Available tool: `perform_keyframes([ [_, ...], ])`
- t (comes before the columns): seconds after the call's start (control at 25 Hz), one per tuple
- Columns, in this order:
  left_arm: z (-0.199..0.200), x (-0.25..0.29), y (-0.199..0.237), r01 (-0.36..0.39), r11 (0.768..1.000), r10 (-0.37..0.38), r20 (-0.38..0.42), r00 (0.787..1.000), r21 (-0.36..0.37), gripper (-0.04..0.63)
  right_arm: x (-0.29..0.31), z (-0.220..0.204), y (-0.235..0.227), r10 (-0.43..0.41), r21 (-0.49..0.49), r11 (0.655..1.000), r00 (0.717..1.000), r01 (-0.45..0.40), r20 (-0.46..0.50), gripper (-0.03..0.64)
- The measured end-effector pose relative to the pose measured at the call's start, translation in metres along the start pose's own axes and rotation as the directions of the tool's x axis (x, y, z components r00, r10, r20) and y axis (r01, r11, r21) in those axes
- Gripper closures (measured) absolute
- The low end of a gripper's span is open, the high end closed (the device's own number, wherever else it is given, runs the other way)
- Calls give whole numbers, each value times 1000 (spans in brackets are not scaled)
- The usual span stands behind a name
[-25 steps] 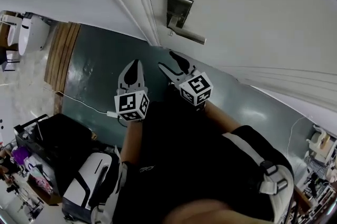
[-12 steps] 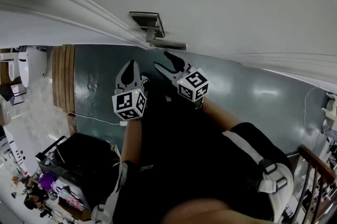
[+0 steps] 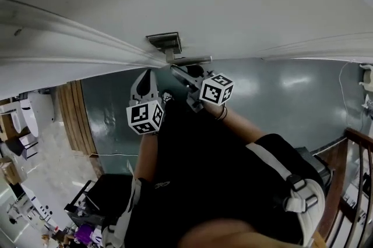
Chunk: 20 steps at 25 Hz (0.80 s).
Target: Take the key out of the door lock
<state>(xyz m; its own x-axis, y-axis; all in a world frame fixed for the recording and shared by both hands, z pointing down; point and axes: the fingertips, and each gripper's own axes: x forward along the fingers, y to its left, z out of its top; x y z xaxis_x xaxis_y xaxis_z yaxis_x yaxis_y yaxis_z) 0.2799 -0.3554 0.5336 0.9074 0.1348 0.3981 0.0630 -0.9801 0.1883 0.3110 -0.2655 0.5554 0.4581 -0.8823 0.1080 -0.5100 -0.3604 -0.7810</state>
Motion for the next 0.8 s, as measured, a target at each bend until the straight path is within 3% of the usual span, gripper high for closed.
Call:
perform_keyframes([
  [0.24,2,12,13,126,992,-125,-24,992,28,572,17,-4,-5,-58,207,978,991,32,120,333],
  [0.4,0,15,18,189,981,-188,-30,982,36,571,20,-3,-10,-77,336,942,972,-2,221,414],
  [0.8,-7,14,23,310,949,-308,-58,950,49,571,21,7,-29,-229,472,881,894,23,384,549],
])
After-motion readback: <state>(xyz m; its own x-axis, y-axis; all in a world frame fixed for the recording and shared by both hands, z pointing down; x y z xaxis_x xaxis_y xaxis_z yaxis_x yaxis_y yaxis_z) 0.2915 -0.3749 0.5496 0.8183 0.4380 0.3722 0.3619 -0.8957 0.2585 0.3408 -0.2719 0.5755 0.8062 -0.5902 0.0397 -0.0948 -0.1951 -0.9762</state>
